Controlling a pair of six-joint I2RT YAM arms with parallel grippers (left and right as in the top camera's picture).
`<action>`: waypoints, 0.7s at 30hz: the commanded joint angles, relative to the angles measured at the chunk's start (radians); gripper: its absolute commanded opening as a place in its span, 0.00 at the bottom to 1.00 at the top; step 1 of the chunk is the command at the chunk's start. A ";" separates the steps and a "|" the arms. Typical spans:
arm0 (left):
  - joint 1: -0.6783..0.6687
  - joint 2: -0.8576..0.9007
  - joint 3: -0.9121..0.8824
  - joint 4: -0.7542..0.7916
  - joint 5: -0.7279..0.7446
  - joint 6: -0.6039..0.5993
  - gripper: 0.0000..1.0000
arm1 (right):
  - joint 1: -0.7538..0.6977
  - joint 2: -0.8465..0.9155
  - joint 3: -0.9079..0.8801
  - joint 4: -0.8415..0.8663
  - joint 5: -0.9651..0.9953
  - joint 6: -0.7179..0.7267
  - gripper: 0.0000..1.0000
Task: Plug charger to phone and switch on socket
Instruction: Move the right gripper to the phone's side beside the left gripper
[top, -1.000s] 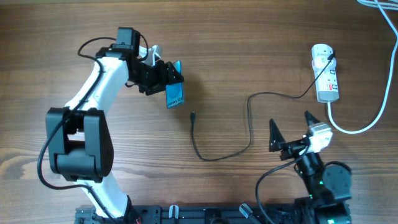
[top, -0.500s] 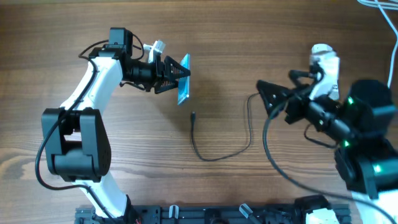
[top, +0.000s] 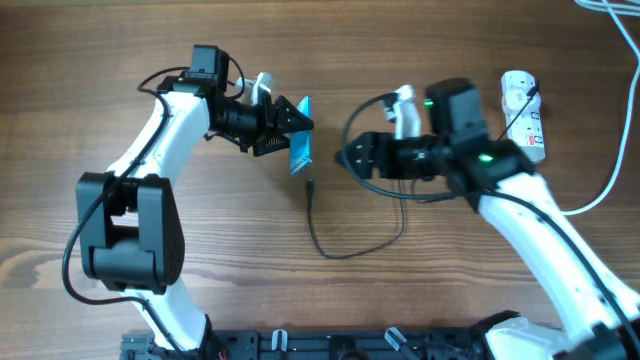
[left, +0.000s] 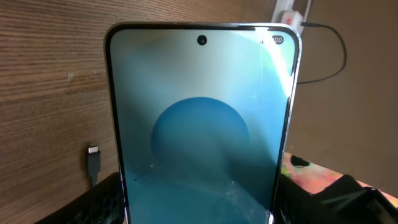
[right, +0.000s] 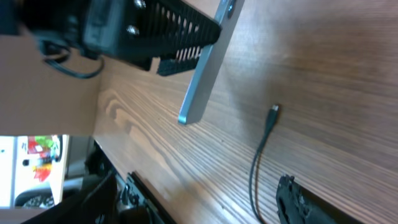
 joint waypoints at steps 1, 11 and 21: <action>-0.031 -0.023 -0.004 0.013 -0.062 -0.043 0.68 | 0.071 0.084 0.018 0.076 0.045 0.097 0.81; -0.039 -0.023 -0.004 0.019 -0.072 -0.046 0.70 | 0.167 0.266 0.018 0.267 0.159 0.176 0.71; -0.039 -0.023 -0.004 0.025 -0.072 -0.038 0.73 | 0.167 0.270 0.018 0.336 0.200 0.241 0.37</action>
